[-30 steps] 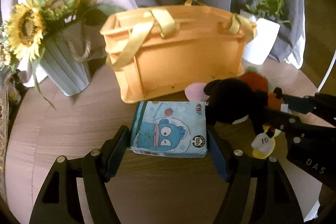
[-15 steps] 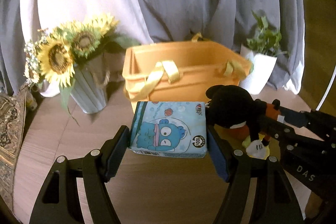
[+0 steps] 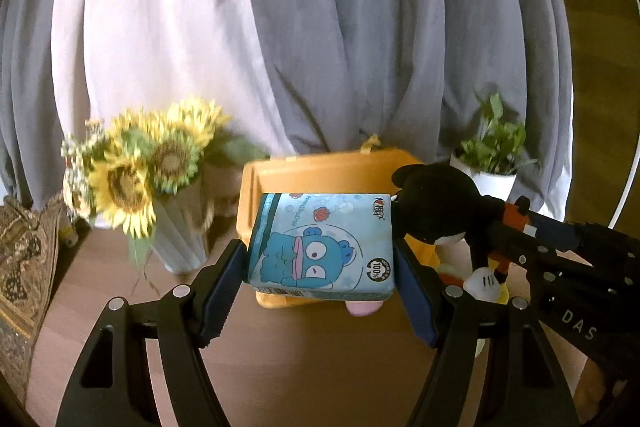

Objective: Organize soft objects
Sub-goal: 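Lift and carry the tissue pack and plush toy over the crate with both grippers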

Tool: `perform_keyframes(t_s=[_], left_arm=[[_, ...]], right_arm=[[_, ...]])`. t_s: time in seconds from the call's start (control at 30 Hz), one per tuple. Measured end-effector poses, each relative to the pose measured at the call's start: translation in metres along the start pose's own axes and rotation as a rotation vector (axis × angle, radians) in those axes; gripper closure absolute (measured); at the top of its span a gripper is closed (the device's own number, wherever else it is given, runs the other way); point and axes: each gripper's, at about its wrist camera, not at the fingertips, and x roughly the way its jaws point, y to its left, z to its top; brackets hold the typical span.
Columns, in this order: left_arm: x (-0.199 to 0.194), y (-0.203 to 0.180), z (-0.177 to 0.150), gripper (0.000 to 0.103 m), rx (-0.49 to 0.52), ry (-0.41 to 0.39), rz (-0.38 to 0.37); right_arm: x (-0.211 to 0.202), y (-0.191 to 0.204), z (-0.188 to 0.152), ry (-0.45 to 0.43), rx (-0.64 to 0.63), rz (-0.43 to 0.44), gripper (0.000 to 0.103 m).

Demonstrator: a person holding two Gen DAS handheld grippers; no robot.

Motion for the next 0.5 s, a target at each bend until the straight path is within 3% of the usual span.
perform_keyframes(t_s=[0.5], left_arm=[[0.0,-0.003,0.051,0.031,0.017,-0.141,0.037]], right_arm=[[-0.007,-0.012,0.051,-0.148,0.0,0.007,0.065]])
